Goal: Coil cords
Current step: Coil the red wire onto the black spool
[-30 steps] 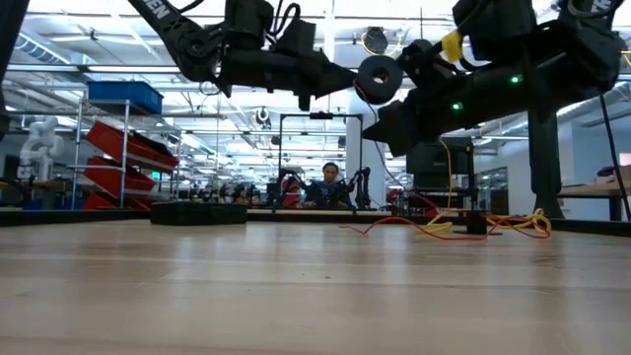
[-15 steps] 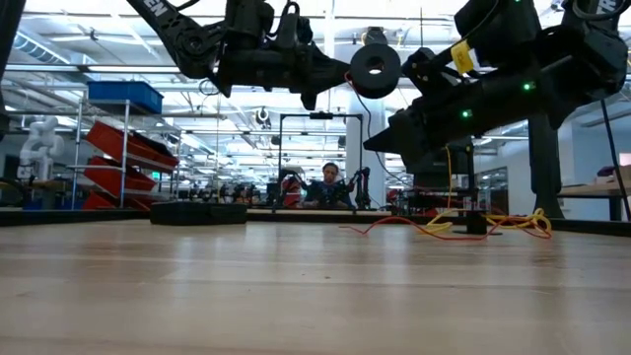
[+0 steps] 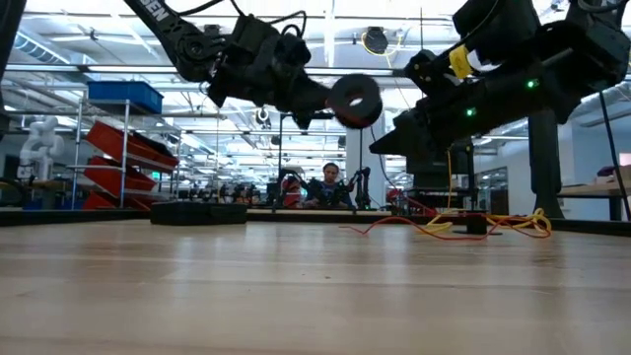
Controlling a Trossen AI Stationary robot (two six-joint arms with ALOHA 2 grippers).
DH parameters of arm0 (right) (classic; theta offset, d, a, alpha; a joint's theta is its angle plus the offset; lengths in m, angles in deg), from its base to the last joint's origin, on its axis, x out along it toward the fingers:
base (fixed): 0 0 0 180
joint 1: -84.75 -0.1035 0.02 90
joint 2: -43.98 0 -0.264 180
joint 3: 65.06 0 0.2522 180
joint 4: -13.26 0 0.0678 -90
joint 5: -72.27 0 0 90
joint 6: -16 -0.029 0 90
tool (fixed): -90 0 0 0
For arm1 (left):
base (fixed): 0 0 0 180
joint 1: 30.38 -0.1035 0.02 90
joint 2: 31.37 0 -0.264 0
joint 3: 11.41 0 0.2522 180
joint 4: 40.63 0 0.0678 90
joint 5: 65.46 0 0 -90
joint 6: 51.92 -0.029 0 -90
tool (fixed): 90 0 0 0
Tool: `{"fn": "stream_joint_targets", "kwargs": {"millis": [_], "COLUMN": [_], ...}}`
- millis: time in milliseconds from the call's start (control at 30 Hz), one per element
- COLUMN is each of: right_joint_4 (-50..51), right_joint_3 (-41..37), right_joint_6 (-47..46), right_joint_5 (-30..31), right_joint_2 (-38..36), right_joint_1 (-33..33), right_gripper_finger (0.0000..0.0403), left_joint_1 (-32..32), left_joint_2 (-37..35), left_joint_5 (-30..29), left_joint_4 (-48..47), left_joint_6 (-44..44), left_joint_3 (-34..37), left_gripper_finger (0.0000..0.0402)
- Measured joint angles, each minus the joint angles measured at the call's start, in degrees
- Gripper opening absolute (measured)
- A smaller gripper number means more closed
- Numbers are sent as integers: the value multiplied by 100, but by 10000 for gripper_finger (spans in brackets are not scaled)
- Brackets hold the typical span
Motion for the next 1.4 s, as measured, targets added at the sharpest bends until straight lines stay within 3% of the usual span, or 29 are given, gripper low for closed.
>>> {"fn": "stream_joint_targets", "kwargs": {"millis": [233,500,767,1167,1400], "right_joint_4": [1269,1732,1588,921,466], "right_joint_3": [-2,-2,-2,-2,118], "right_joint_6": [-935,-1362,-1654,-1888,-1556], "right_joint_5": [-327,-623,-796,-934,-937], "right_joint_2": [-865,-1264,-1371,-1371,-1326], "right_joint_1": [94,205,255,639,744], "right_gripper_finger": [1,0,0,0,0], "left_joint_1": [-92,-17,322,1272,1505], "left_joint_2": [2,4,7,7,67], "left_joint_5": [73,-149,-2074,-5609,-6260], "left_joint_4": [-753,-931,-1158,251,817], "left_joint_6": [-727,-1033,-1862,-2950,-3221], "left_joint_3": [0,0,0,0,-2], "left_gripper_finger": [0,0,0,0,0]}}
